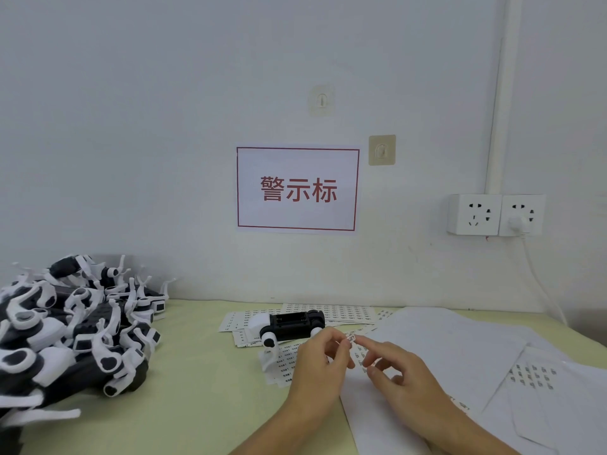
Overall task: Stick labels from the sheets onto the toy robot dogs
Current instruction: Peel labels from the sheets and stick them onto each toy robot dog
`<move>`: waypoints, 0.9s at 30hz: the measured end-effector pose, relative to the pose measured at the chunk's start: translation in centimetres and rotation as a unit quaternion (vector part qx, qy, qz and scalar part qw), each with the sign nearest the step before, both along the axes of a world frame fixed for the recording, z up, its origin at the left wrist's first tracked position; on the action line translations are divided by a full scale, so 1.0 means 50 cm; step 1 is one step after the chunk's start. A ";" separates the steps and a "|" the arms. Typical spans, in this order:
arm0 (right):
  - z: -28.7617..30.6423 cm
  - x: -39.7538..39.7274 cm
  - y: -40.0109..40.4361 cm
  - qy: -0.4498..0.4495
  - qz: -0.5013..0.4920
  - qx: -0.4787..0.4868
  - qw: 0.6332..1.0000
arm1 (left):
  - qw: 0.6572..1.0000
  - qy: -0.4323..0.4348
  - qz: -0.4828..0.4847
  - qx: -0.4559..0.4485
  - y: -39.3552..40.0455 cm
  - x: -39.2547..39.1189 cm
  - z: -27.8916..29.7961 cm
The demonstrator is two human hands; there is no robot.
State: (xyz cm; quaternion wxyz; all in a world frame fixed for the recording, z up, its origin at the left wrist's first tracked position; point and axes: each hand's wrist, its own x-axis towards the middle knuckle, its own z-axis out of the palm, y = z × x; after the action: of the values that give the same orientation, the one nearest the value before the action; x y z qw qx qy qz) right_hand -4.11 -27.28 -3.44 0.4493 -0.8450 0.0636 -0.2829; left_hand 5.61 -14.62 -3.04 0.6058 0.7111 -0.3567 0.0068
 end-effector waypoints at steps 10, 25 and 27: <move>-0.002 0.002 0.000 0.002 -0.045 -0.004 0.999 | 0.999 -0.038 0.015 0.012 -0.003 0.003 -0.008; 0.006 -0.002 -0.004 -0.008 -0.073 -0.001 0.997 | 0.991 -0.104 -0.043 0.078 -0.001 -0.003 -0.006; 0.006 -0.001 -0.002 -0.011 -0.082 -0.008 0.997 | 0.990 -0.105 -0.041 0.085 -0.002 -0.004 -0.007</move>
State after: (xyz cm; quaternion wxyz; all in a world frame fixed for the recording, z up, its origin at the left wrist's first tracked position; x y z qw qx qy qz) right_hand -4.15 -27.40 -3.16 0.4186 -0.8372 0.1253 -0.3290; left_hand 5.42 -14.70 -3.40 0.5025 0.7399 -0.4465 0.0258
